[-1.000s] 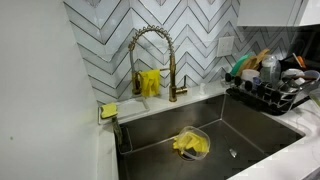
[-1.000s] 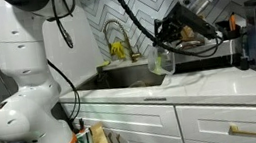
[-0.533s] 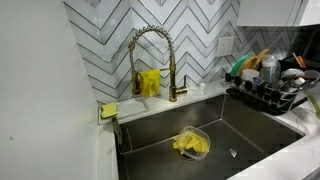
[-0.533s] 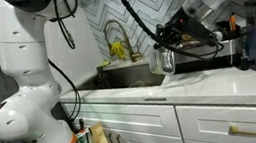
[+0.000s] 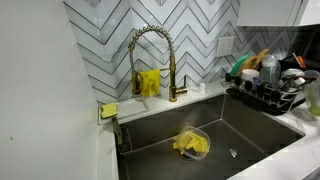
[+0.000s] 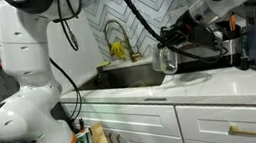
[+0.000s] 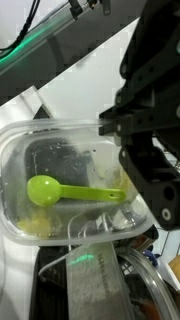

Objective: Remove the clear bowl with the measuring spoon from the sink and pour the spoon onto the counter then put the bowl on the dishrack.

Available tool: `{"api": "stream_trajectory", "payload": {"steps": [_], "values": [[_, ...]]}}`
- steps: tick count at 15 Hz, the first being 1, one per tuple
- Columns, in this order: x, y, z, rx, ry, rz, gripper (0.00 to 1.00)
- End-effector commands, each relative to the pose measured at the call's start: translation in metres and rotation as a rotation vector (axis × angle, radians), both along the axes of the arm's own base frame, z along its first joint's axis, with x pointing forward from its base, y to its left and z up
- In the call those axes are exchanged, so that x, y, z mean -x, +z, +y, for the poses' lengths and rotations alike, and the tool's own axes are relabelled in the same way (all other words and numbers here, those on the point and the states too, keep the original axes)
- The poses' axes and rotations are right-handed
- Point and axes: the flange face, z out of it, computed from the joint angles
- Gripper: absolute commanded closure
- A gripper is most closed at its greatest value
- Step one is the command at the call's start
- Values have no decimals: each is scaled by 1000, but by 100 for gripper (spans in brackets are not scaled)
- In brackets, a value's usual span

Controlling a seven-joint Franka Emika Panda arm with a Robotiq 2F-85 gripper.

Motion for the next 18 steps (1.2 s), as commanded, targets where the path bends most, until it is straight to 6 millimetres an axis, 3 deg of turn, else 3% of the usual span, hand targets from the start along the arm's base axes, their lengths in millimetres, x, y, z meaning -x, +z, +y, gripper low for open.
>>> {"api": "stream_trajectory", "payload": {"steps": [1,7,12,14,18], "values": [[2,-10,-12,-58,-30,-14,98],[1,-23,-15,-70,-40,6,98],[-4,-21,-6,-77,-39,2,98],[-8,-11,-2,-50,-39,0,98],[-19,34,10,132,1,-36,98]]}}
